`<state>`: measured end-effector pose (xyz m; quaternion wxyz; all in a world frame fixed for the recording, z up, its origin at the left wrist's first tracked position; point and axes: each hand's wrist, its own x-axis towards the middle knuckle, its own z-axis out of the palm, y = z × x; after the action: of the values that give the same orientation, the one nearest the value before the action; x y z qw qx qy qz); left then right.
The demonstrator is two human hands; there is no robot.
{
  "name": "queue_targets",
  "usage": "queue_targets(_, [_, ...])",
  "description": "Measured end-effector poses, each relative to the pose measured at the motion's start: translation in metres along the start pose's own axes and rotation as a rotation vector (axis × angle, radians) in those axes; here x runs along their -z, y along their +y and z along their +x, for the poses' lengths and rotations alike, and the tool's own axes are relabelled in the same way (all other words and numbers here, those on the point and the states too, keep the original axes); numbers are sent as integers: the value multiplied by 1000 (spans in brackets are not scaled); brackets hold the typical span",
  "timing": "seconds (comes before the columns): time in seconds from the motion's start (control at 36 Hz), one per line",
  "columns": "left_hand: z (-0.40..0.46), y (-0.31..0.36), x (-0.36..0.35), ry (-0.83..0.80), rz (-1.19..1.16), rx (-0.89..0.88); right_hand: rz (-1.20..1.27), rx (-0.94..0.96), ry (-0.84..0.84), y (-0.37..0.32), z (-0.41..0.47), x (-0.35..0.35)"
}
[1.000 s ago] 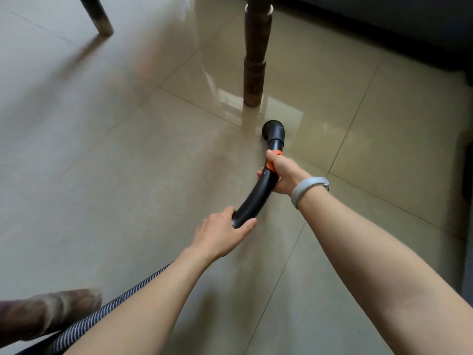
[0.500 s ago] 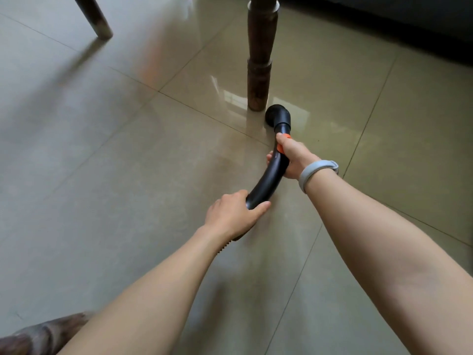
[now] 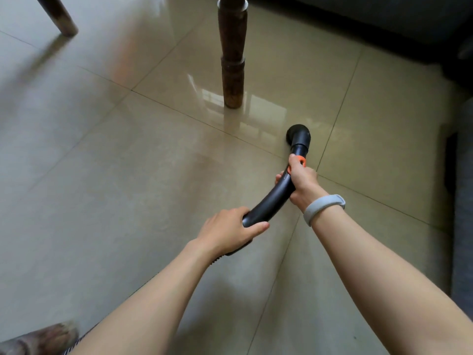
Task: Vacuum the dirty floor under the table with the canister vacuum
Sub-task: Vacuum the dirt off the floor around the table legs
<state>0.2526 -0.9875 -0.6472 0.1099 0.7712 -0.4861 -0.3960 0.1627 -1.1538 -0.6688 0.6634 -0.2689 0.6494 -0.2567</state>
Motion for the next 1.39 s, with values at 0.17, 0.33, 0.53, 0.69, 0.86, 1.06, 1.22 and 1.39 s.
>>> queue_targets(0.17, [-10, -8, 5, 155, 10, 112, -12, -18, -220, -4, -8, -38])
queue_targets(0.33, [-22, -39, 24, 193, -66, 206, -168, -42, -330, 3, -25, -84])
queue_targets(0.53, [-41, -46, 13, 81, -88, 136, -106, -64, -265, 26, -34, -57])
queue_targets(0.69, [-41, -24, 1, -43, -72, 21, -53, -5, -85, 31, -32, -7])
queue_targets(0.86, [-79, -35, -19, -75, -97, 28, -79, -70, -126, 58, -63, 13])
queue_targets(1.06, [-138, -89, -5, -33, -138, 123, -96, -148, -213, 98, -119, -27])
queue_targets(1.22, [-208, -88, 1, -116, 48, 158, -76, -360, -179, 123, -190, 1])
queue_targets(1.39, [-296, -65, 36, -241, 117, 177, 41, -609, -111, 122, -285, 26])
